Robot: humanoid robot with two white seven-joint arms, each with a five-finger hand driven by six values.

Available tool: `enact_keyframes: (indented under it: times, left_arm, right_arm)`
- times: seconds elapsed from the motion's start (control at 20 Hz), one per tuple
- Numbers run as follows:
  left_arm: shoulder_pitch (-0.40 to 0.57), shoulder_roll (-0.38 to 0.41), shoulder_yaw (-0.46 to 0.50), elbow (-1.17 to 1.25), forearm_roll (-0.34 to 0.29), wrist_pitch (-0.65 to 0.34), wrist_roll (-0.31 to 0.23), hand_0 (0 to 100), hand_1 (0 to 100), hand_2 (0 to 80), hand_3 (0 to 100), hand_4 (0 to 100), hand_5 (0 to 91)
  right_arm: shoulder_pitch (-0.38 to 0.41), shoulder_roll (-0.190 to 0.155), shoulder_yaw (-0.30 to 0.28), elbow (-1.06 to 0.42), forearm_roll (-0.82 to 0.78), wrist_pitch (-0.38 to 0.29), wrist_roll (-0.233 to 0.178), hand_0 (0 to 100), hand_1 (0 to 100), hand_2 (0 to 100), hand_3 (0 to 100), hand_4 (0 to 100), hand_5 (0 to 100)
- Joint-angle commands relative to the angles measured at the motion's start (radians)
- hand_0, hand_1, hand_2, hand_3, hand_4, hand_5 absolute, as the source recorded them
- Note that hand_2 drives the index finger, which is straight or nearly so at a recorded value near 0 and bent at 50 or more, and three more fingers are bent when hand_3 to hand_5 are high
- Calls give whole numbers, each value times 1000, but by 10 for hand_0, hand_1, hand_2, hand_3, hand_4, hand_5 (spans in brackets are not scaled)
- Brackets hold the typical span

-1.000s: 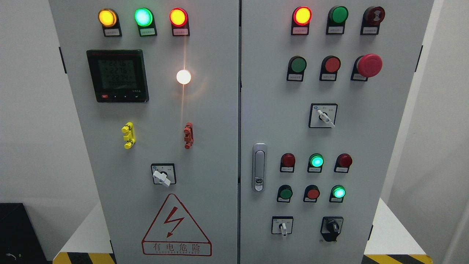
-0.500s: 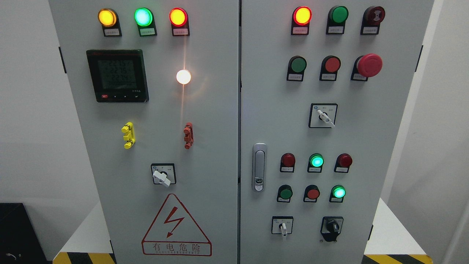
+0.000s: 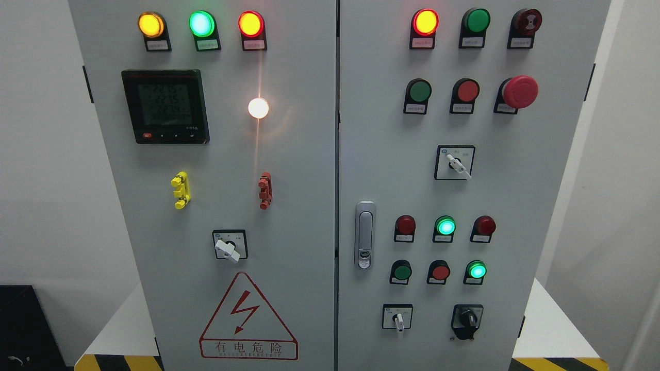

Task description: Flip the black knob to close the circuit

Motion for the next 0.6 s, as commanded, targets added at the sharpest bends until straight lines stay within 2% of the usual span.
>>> enact_keyframes:
  times: [0.0,0.1,0.55]
  left_arm:
    - [0,0,1,1,0,-1,0,120,556,0,0,0,0]
    - [0,0,1,-1,0,-1,0,120,556,0,0,0,0]
    - [0,0,1,1,0,-1,0,120,556,0,0,0,0]
  right_arm:
    - [-68,-2,-8,-21,2,5,17,0,0,901,1000,1000,992]
    - [-79,-8,-6,-15,2,19,32,0,0,902,1000,1000,992]
    - [-144,-15,-5,45,9,24,37,0,0,903,1000,1000,1000]
